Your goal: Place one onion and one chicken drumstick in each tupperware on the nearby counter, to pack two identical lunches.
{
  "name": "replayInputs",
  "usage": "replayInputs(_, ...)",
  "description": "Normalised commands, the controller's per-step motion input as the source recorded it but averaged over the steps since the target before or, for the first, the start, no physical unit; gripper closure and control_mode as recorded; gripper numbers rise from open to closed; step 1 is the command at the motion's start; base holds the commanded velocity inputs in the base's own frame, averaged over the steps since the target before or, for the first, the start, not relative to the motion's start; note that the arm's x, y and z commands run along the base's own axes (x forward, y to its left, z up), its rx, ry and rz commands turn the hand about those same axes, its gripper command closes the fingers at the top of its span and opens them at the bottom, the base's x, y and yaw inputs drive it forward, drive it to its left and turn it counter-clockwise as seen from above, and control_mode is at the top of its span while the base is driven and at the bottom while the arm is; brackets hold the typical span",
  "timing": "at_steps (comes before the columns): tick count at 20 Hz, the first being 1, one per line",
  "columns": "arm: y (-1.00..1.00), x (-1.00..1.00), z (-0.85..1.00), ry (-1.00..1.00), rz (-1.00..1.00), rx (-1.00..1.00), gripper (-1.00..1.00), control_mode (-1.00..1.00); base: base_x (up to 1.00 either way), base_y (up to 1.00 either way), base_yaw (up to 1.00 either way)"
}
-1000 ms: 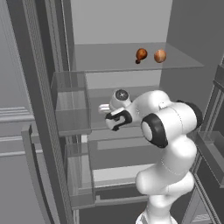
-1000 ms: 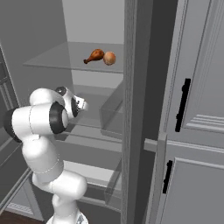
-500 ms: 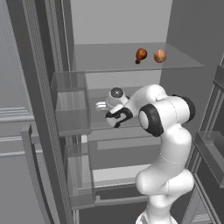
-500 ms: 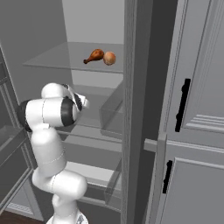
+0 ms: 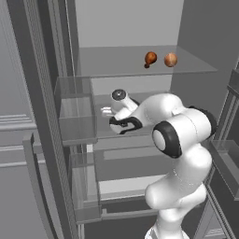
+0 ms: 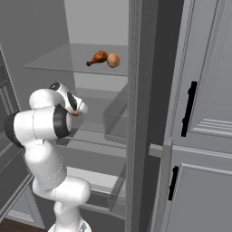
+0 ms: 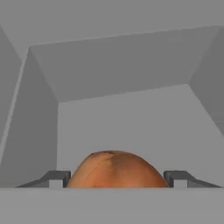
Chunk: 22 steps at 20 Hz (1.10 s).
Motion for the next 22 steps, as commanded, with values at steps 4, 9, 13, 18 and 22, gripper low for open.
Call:
replayInputs(4, -0.09, -1.0, 0.46, -0.3, -0.06, 0.03, 1.0, -1.0, 0.0, 0.0, 0.0)
replayInputs(9, -0.36, -1.0, 0.78, -0.24, 0.0, 0.09, 1.0, -1.0, 0.0, 0.0, 0.0)
replayInputs(13, -0.37, -1.0, 0.82, -0.05, -0.01, 0.14, 1.0, -1.0, 0.0, 0.0, 0.0)
replayInputs(18, -0.26, -1.0, 0.87, 0.02, 0.0, 0.11, 1.0, -1.0, 0.0, 0.0, 0.0)
replayInputs(22, -0.26, -1.0, 0.08, -0.03, 0.0, 0.01, 1.0, -1.0, 0.0, 0.0, 0.0)
